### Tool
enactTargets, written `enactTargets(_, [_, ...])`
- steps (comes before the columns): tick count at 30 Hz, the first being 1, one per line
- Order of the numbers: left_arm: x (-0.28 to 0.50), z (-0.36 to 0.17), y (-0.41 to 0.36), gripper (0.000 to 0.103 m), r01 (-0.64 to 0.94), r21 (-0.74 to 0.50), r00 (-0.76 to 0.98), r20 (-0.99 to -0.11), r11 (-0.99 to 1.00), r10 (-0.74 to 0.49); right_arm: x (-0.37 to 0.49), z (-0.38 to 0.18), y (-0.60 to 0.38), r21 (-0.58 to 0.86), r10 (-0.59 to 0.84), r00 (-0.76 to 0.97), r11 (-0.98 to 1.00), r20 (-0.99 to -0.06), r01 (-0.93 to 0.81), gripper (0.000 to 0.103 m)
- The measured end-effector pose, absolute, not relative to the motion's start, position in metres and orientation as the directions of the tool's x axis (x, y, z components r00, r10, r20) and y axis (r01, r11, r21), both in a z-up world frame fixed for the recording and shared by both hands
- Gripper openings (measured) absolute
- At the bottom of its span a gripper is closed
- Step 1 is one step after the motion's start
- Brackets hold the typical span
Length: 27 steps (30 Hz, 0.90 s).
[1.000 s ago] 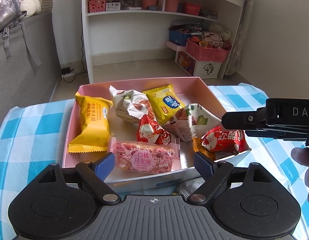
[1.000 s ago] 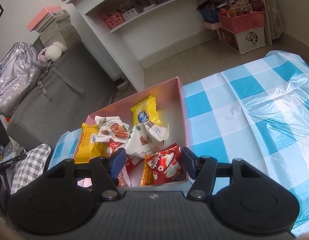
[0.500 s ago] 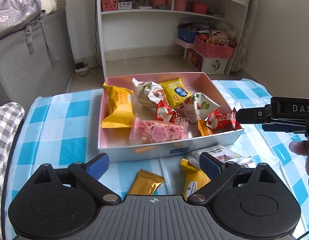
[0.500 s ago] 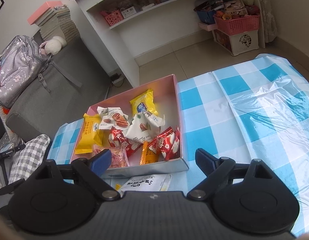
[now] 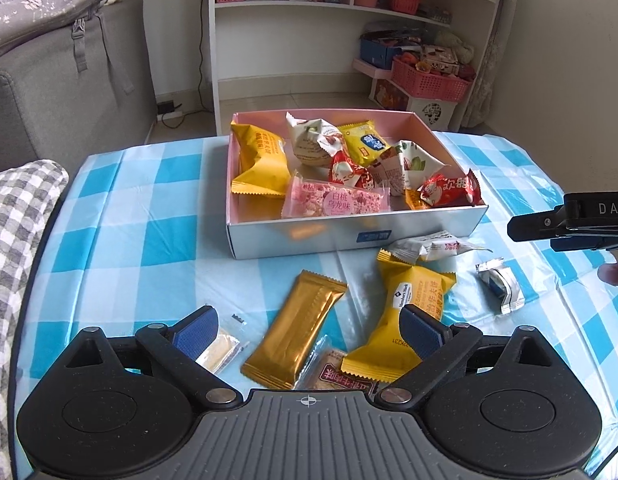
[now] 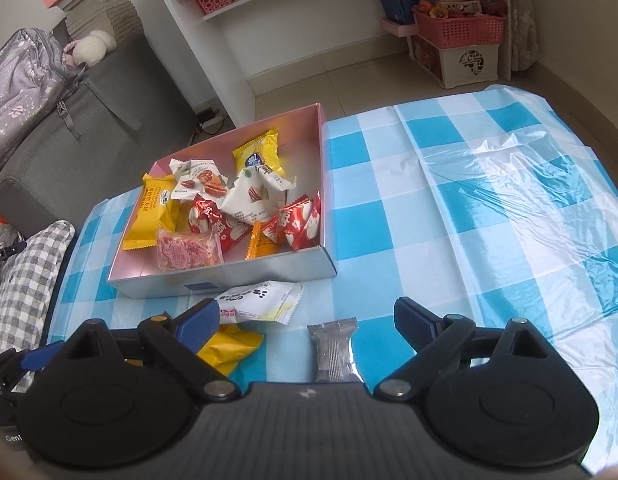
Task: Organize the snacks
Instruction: 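Withdraw both grippers from the box back to the snack pile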
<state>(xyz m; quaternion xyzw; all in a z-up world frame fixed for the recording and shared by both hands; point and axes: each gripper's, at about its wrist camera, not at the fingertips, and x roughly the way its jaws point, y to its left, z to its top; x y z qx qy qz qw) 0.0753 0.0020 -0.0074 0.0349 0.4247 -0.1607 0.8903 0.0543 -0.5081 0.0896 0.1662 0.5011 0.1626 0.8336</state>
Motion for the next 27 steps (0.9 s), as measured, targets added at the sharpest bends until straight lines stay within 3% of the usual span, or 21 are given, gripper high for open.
enactTargets(13, [0.055,-0.018,-0.012,0.098,0.398,-0.049,0.563,-0.775,0.916,-0.286,0.04,0.065,-0.508,0.34,0.346,0.329,0.937,-0.879,-0.079,0.093])
enactTargets(27, [0.056,-0.031,-0.057,0.098,0.47,-0.003,0.545,-0.786,0.883,-0.292,0.044,0.055,-0.494,0.301,0.311,0.284,0.95,-0.907,-0.078,0.093])
